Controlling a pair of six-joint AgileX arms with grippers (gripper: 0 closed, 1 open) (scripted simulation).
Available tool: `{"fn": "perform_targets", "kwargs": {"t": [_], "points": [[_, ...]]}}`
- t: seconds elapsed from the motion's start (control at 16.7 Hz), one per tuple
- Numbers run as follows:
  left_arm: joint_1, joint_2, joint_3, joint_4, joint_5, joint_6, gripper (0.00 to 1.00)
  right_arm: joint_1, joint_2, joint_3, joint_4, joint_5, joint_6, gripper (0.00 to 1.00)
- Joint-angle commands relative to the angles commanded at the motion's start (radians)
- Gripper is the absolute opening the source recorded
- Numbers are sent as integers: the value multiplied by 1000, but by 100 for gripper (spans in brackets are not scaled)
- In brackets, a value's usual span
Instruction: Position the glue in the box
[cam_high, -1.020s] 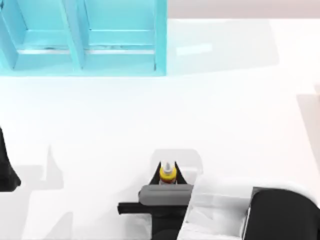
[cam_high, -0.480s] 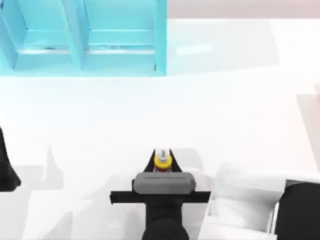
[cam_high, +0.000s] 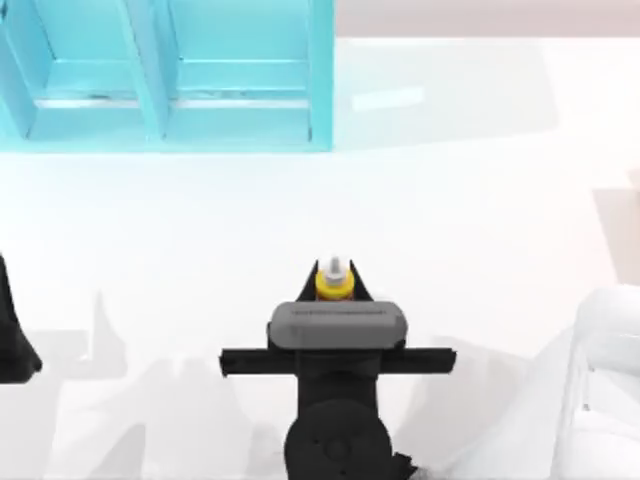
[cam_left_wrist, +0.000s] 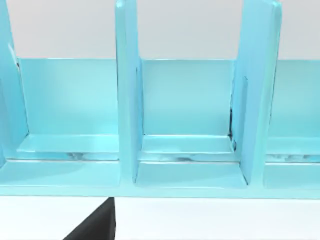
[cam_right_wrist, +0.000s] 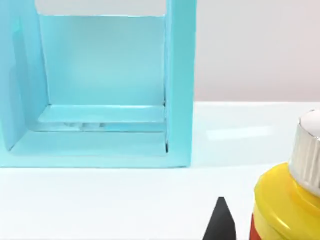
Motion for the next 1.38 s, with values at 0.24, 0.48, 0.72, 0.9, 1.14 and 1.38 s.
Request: {"fn": "perform_targets", "kwargs": {"t": [0.24, 0.48, 0.72, 0.9, 1.14, 1.38], "points": [[0, 0, 0, 0, 0, 0, 100, 1, -22, -8, -23, -1, 2, 0], [0, 0, 0, 0, 0, 0, 100, -4, -19, -1, -16, -9, 5, 0], [0, 0, 0, 0, 0, 0, 100, -72, -36, 30, 33, -147, 11, 0], [0, 0, 0, 0, 0, 0, 100, -185, -56, 62, 86, -359, 14, 0], [0, 0, 0, 0, 0, 0, 100, -422, -76, 99, 150, -770, 7, 0], [0, 0, 0, 0, 0, 0, 100, -737, -80, 117, 190, -1262, -5, 0]]}}
